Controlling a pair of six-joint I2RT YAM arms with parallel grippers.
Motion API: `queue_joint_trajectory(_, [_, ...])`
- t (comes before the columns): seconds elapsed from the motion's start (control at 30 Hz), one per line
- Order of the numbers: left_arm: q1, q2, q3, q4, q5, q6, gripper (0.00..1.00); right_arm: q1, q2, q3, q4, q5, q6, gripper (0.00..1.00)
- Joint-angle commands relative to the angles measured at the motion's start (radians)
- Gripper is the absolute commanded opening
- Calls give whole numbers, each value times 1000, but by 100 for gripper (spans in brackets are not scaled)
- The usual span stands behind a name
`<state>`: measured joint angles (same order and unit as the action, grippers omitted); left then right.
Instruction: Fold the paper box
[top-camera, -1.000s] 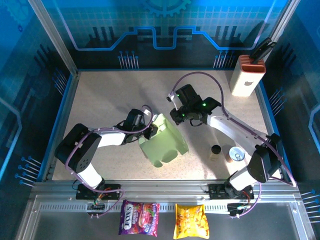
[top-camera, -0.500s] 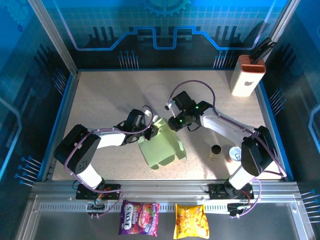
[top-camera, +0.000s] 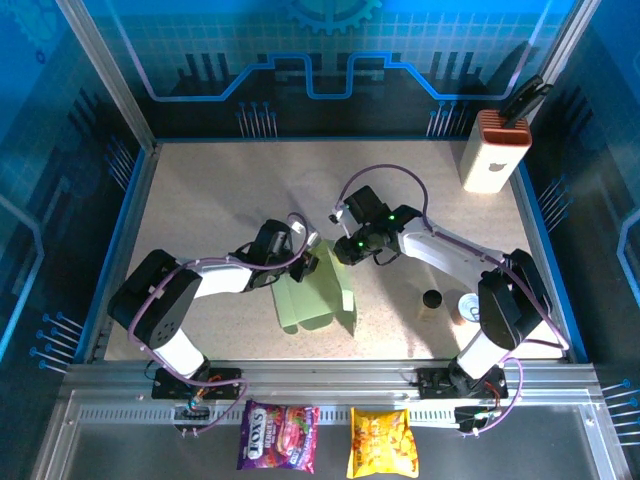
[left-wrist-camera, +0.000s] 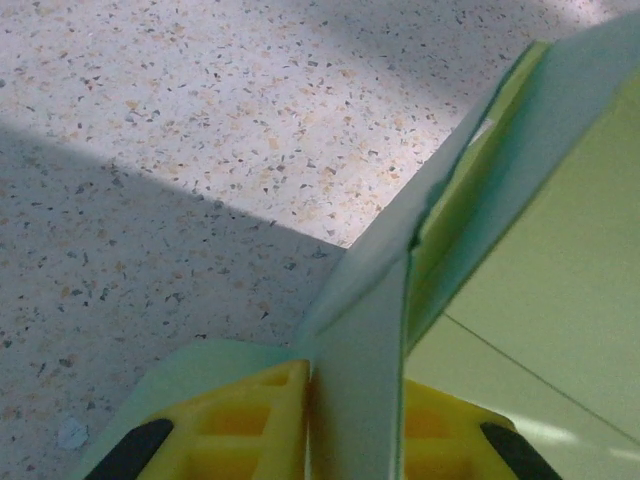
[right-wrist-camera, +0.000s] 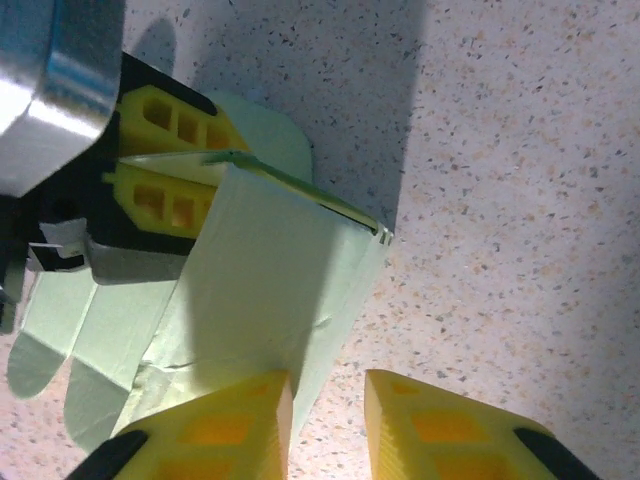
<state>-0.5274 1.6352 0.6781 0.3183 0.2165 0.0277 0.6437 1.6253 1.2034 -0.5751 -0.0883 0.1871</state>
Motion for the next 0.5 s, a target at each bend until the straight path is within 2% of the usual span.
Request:
queue_joint_trajectory(0.0, [-13, -29, 21, -9, 0, 22, 16, -19, -27, -18, 23, -62, 26, 31])
queue_joint_trajectory(0.47, [-19, -32, 17, -11, -17, 30, 15, -30, -85, -13, 41, -101, 66, 38])
